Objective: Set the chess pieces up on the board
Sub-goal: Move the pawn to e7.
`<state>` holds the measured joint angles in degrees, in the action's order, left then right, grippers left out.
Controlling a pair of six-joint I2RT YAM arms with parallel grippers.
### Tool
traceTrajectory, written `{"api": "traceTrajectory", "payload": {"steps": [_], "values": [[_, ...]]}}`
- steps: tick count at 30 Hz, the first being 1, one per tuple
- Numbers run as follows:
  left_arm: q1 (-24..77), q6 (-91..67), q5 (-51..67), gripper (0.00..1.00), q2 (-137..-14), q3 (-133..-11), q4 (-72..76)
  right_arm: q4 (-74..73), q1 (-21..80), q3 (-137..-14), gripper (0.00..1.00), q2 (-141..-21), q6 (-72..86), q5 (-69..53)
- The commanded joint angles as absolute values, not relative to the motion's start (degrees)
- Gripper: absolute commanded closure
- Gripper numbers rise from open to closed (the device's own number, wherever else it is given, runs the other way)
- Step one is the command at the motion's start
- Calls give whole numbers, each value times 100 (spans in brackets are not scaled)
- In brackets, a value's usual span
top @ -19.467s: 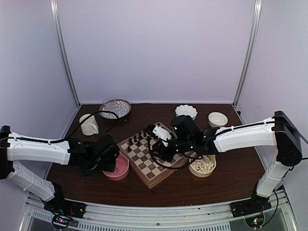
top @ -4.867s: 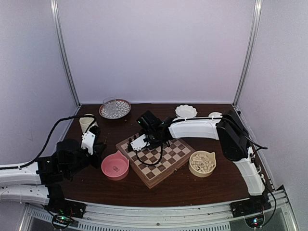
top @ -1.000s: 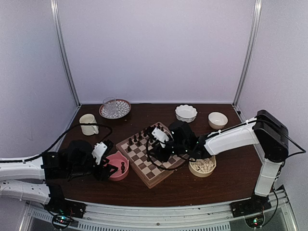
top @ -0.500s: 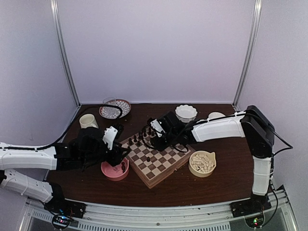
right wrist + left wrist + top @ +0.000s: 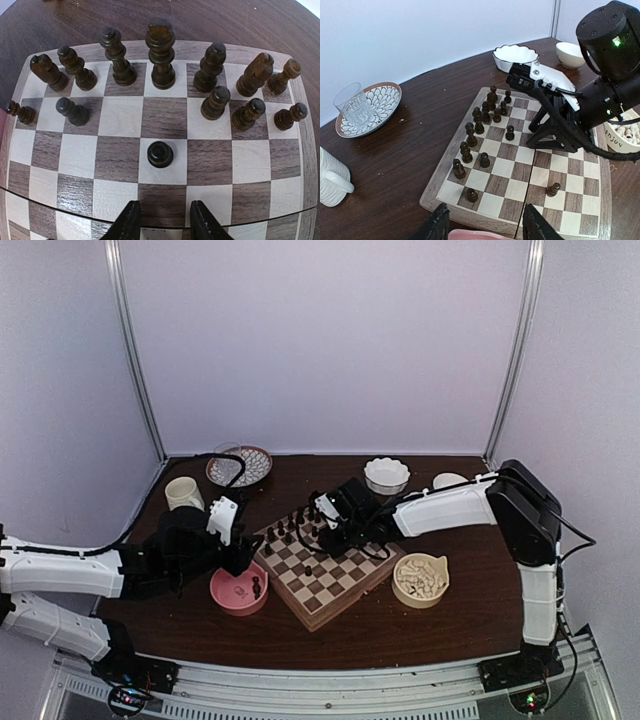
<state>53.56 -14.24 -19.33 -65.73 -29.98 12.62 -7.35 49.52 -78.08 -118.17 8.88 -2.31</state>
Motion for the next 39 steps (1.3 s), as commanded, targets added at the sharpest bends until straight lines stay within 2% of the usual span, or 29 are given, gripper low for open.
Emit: {"api": "traceTrajectory", "payload": {"steps": [1, 28, 39], "values": [[5332, -1273, -2171, 49, -6298, -2842, 1784, -596, 4913, -7999, 64, -12026, 828, -295], [5335, -1323, -2150, 48, -6579, -3031, 1629, -840, 4914, -8694, 85, -12590, 460, 198], [5335, -1339, -2102, 48, -6677, -3084, 1593, -885, 4913, -9030, 85, -12840, 433, 142]]}}
